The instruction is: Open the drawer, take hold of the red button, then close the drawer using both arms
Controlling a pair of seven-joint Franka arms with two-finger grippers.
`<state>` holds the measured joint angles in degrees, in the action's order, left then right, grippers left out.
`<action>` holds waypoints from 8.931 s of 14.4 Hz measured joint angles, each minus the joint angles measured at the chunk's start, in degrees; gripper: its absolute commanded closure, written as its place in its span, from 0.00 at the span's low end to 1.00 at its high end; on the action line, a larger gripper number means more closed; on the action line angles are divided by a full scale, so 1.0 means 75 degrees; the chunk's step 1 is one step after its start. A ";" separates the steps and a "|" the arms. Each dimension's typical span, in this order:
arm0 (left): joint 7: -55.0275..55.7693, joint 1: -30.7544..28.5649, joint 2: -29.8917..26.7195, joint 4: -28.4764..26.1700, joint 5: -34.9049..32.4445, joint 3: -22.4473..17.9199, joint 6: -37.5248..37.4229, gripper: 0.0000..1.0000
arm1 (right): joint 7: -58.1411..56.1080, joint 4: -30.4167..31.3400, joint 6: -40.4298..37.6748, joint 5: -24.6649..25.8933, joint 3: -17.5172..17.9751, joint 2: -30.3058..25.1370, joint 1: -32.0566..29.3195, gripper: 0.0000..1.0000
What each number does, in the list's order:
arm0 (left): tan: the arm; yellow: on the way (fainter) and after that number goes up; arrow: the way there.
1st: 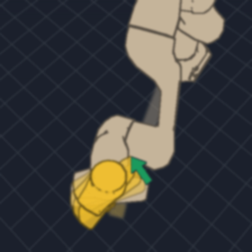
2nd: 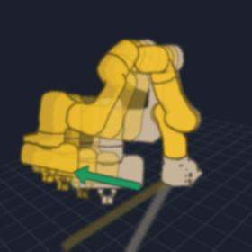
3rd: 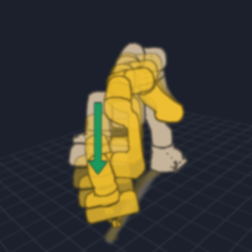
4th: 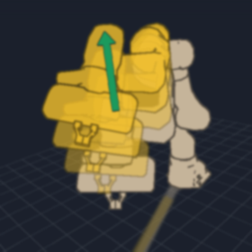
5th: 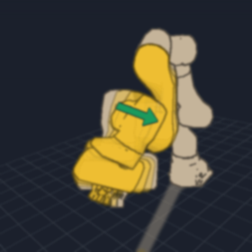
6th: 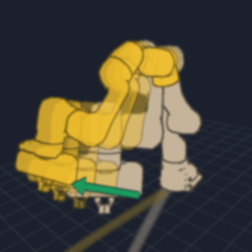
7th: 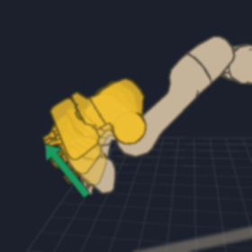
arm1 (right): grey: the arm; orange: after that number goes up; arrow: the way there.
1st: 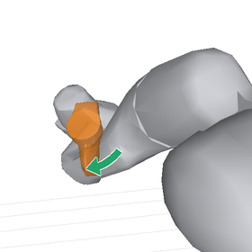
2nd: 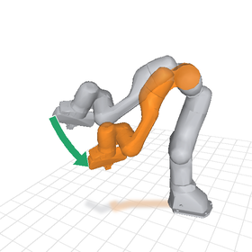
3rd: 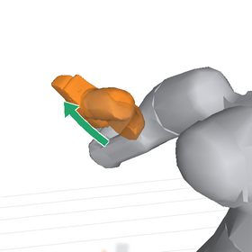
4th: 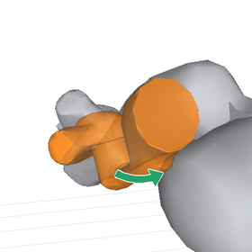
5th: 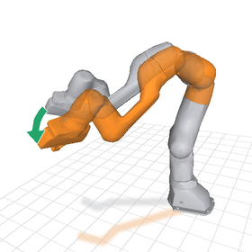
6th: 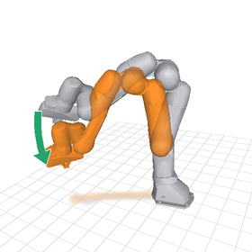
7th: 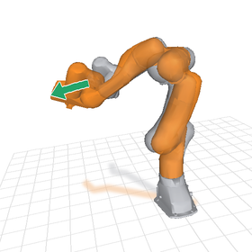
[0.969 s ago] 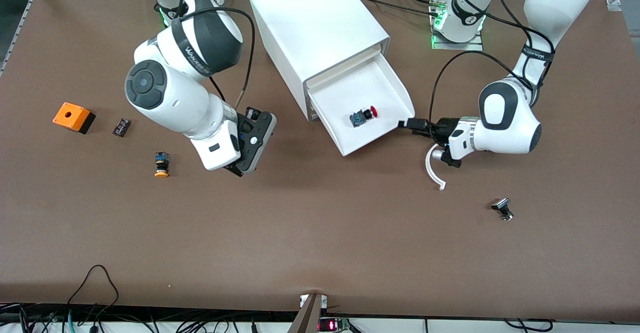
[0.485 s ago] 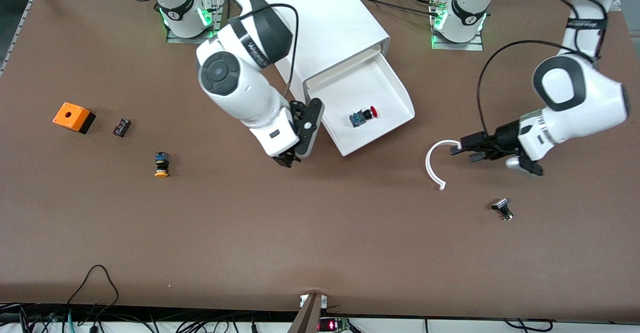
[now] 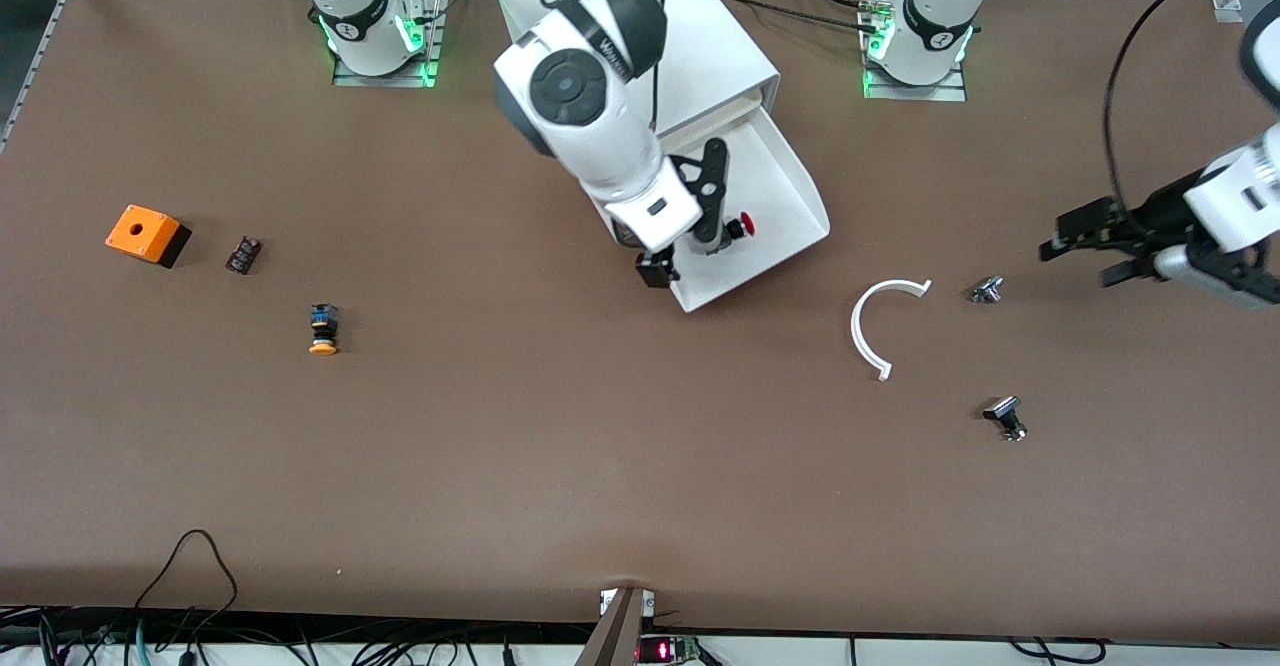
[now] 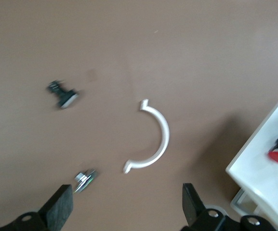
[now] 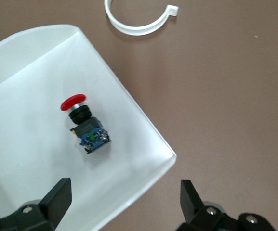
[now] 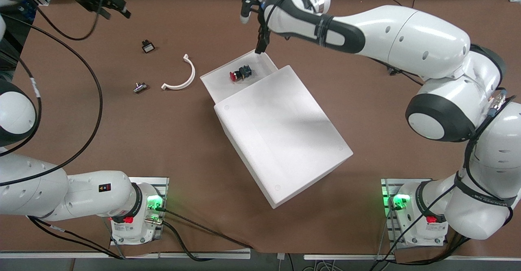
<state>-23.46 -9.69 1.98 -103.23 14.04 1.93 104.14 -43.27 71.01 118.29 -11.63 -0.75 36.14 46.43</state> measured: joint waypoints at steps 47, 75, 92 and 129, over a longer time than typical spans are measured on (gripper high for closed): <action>0.3399 0.0663 -0.0139 0.0995 -0.1847 0.0002 -0.1786 0.00 | 0.1190 -0.0537 0.0572 0.2145 -0.0389 0.1331 0.1558 0.74; 0.4335 0.0788 0.1114 0.1150 -0.1830 0.0505 -0.1874 0.00 | 0.6400 0.2959 -0.0301 0.0840 -0.1327 -0.0658 -0.2033 0.70; 1.1108 0.2560 0.2511 -0.1623 -0.1586 0.2270 0.4023 0.00 | 0.5463 0.5367 0.2642 0.0857 -0.1381 -0.0578 -0.3369 0.00; 0.5548 0.0790 0.0147 0.0001 -0.0877 0.0985 0.0283 0.00 | 0.5343 0.2682 -0.2184 0.1250 -0.0566 -0.3434 -0.5567 0.00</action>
<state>18.16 -3.76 3.08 -103.22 7.46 9.31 106.26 -3.19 91.12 101.92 -2.25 -4.99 10.39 4.68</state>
